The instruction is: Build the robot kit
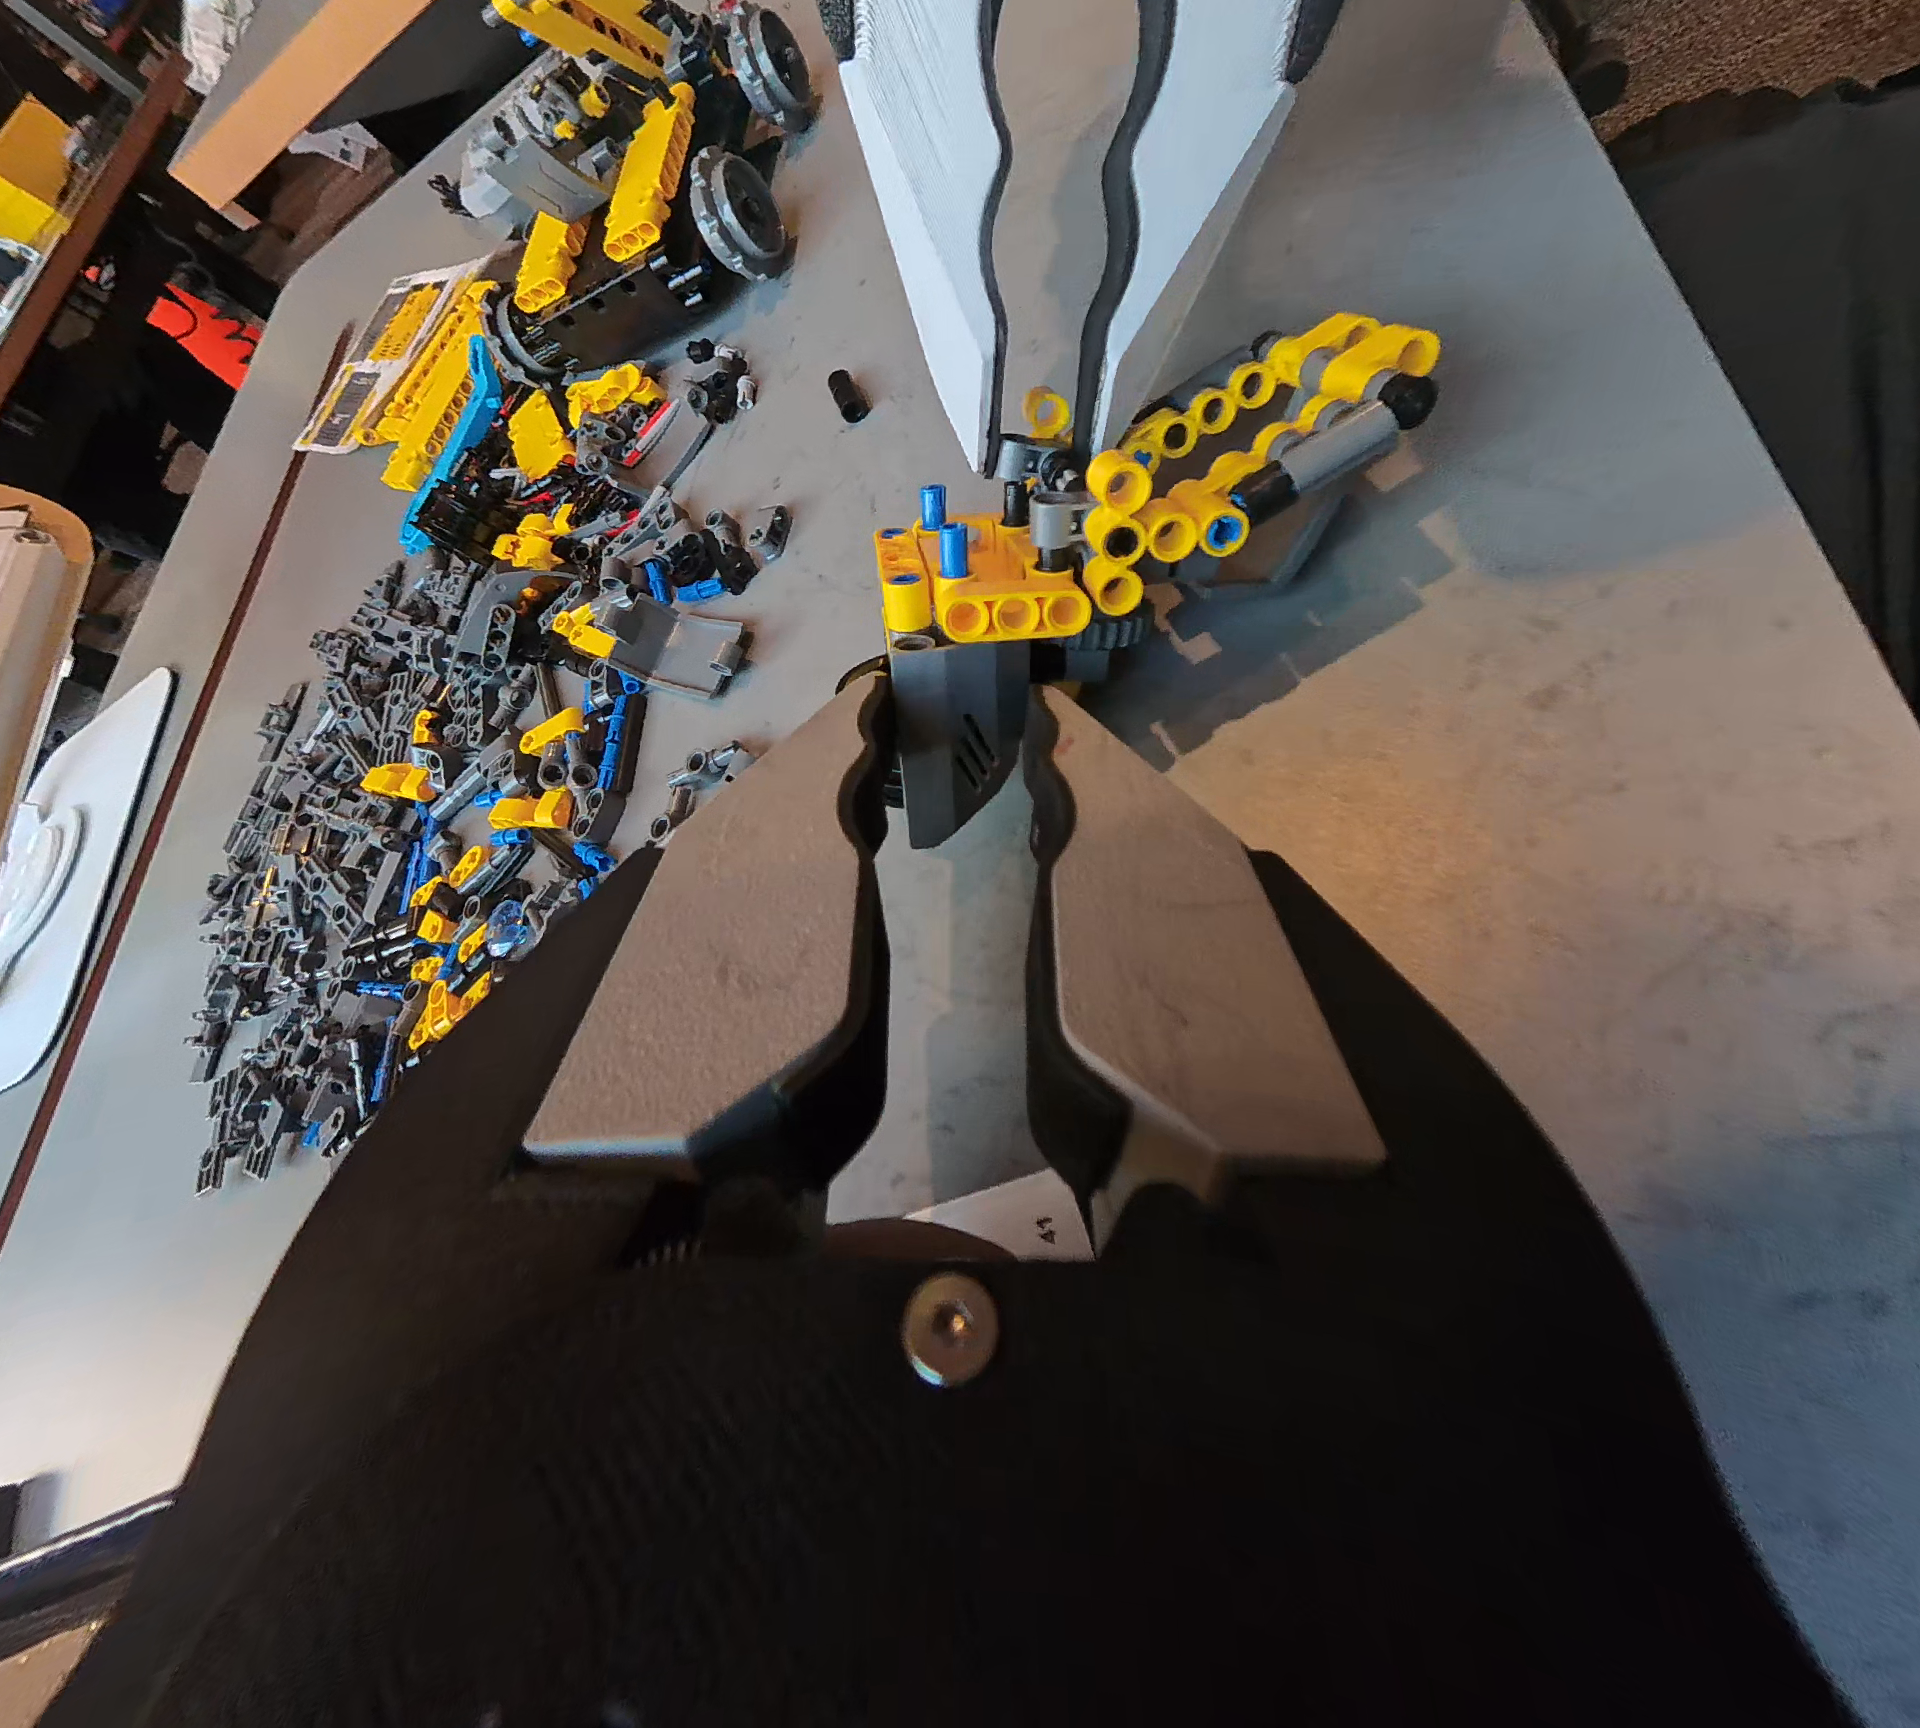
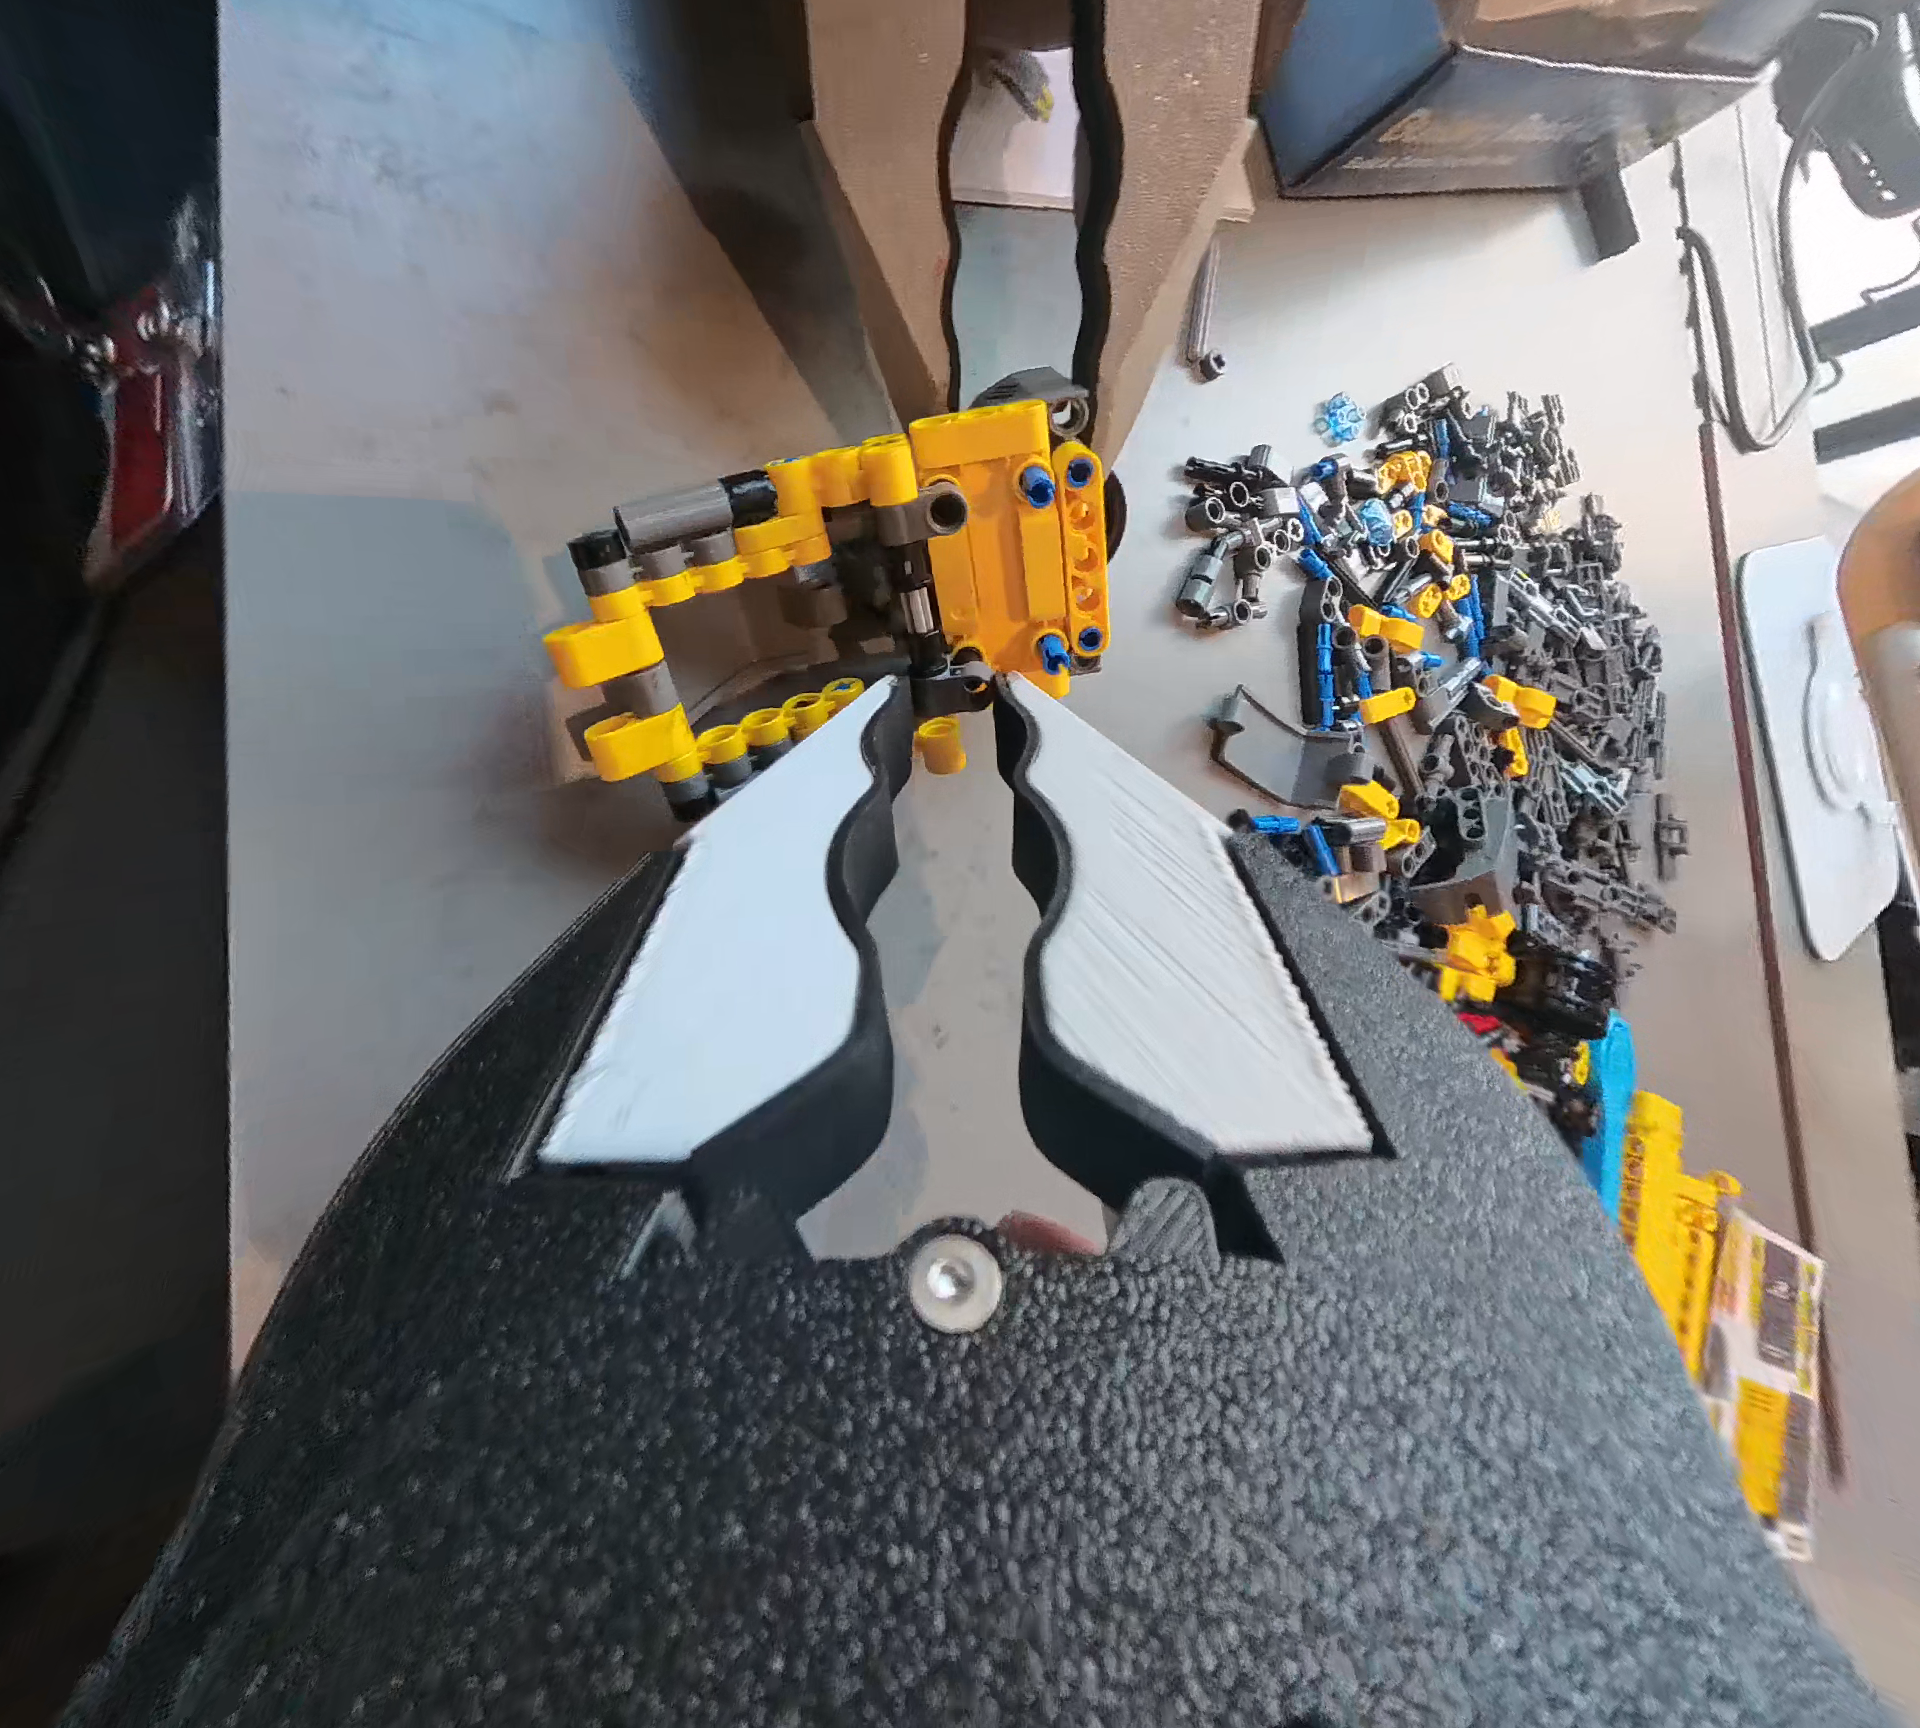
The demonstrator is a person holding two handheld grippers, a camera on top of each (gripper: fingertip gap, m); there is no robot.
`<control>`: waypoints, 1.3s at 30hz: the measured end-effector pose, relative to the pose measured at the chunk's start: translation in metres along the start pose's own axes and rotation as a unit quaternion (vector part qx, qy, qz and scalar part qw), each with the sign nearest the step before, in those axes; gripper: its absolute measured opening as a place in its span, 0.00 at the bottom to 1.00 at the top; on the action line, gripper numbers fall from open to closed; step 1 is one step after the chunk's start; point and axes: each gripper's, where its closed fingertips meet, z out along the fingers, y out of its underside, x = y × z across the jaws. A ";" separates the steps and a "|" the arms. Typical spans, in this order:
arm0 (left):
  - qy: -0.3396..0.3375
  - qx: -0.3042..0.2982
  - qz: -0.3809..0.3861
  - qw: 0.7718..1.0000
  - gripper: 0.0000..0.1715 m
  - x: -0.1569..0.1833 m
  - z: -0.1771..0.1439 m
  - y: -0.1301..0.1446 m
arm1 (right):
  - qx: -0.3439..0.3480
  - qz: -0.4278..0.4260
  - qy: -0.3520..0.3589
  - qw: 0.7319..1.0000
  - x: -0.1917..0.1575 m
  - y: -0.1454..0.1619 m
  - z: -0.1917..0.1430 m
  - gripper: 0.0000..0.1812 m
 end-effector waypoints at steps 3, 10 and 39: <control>-0.001 -0.001 0.005 1.000 0.13 0.000 0.000 0.001 | 0.005 0.004 0.020 1.000 -0.001 0.000 0.001 0.08; -0.003 -0.004 -0.002 1.000 0.13 -0.001 0.001 0.002 | -0.016 -0.045 0.097 0.994 0.005 -0.001 -0.003 0.09; -0.005 -0.008 -0.011 1.000 0.13 -0.002 0.001 0.003 | -0.038 -0.071 0.163 0.983 0.008 -0.004 -0.008 0.08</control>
